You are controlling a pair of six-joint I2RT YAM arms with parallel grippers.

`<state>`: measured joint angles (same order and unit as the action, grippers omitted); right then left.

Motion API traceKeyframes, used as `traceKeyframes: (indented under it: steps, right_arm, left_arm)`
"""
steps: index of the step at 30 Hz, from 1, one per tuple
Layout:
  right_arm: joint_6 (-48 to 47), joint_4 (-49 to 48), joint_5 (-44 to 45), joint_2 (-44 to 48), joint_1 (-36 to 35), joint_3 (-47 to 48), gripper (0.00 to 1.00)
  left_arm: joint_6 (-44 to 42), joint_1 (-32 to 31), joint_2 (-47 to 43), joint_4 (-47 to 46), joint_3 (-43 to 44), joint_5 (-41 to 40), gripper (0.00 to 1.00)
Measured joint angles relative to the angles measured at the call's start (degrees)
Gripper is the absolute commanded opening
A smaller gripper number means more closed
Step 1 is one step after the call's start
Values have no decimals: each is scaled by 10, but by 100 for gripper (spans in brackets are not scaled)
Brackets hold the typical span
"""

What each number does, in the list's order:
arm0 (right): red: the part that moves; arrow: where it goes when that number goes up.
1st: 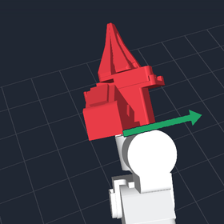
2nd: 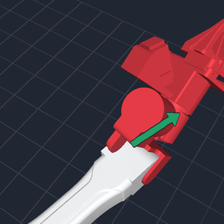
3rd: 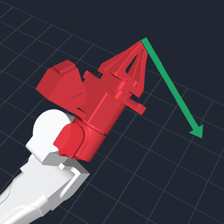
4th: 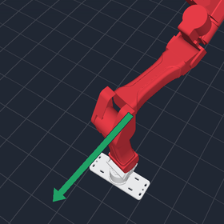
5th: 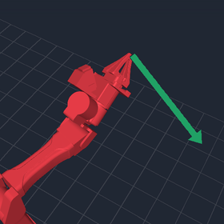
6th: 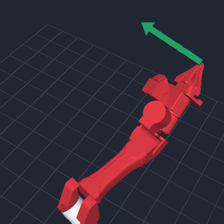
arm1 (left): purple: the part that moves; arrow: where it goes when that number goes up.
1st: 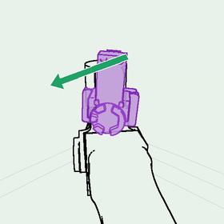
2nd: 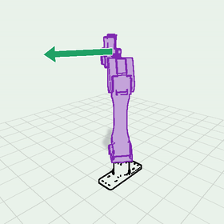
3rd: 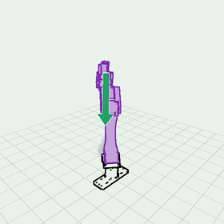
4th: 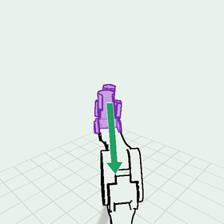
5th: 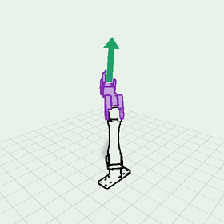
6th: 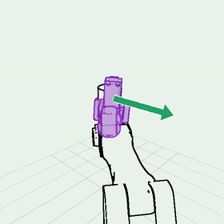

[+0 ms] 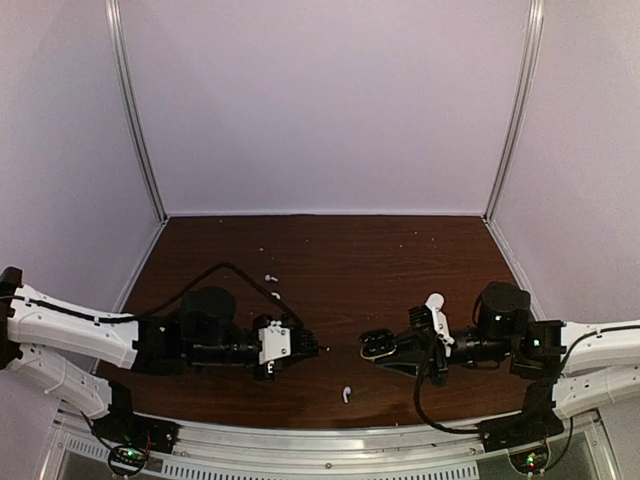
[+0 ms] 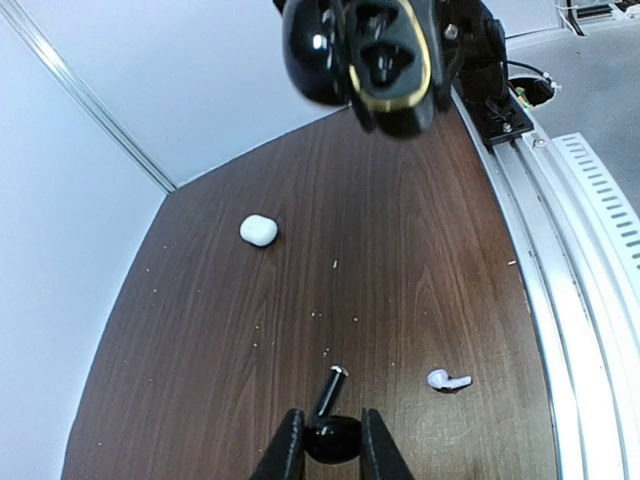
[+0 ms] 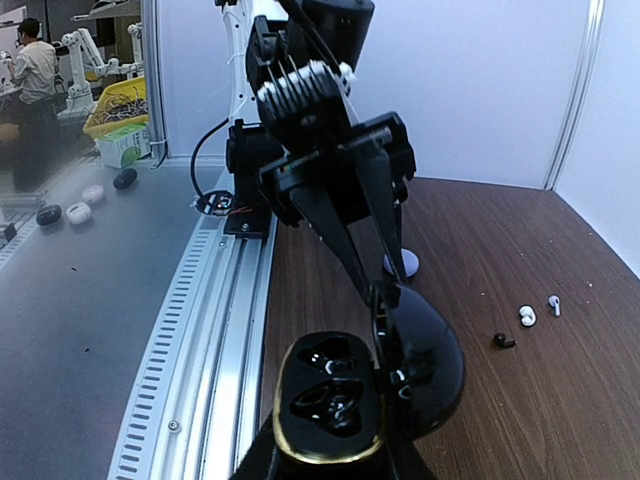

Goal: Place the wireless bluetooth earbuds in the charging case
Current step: Pick up the right earbud from the center of the board, then insert the right earbud into the right side groove of the charging case.

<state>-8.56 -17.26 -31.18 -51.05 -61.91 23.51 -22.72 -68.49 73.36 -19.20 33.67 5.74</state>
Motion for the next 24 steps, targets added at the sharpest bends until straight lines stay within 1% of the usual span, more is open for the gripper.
traceKeyframes:
  steps: [4,7,11,15,24]
  right_arm:
    - [6,-1,-13,-22,-1,9,0]
    - [11,0,-19,-26,-1,9,0]
    - [11,4,-21,-26,-1,11,0]
    - [10,11,-23,-33,-5,22,0]
    - [13,20,-33,-68,-19,37,0]
  left_arm:
    - [-20,-36,-68,96,41,-39,13]
    - [-34,-64,-94,158,83,-64,12]
    - [-52,-101,-88,219,135,-97,12]
    - [-73,-140,-71,267,165,-132,12]
    - [-112,-182,-28,328,224,-182,12]
